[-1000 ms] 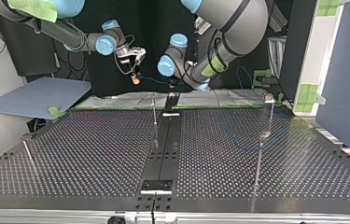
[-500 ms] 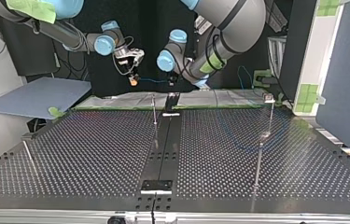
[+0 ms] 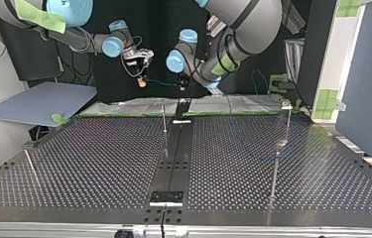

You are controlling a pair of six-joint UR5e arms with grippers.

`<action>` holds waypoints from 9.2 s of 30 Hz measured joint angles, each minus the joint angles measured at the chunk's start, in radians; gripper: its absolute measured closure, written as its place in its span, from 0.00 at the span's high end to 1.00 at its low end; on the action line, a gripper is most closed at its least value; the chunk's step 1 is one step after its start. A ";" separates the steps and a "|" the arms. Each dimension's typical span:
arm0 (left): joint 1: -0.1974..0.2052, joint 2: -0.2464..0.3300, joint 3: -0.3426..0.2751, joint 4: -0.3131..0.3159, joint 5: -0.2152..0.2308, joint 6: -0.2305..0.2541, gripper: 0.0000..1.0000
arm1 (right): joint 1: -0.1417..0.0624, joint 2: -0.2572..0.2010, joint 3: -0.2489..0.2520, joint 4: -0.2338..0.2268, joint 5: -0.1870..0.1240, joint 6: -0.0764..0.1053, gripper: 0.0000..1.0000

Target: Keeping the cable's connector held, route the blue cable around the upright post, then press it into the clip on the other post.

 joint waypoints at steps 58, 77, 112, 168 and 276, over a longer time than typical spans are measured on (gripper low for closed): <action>-0.012 0.037 -0.001 0.213 -0.009 0.002 0.00 | -0.068 0.011 -0.107 -0.060 -0.039 -0.047 0.00; -0.013 0.072 -0.001 0.207 0.005 0.002 0.00 | -0.069 0.002 -0.131 -0.043 -0.042 -0.066 0.00; 0.017 0.008 -0.001 0.271 0.080 0.055 0.00 | -0.066 0.001 -0.159 -0.031 -0.067 -0.072 0.00; 0.027 0.014 0.045 0.206 0.122 0.143 0.00 | -0.073 0.001 -0.219 -0.007 -0.080 -0.061 0.00; 0.150 -0.010 0.142 0.175 0.295 -0.150 0.16 | -0.095 0.060 -0.402 0.062 0.016 0.054 0.00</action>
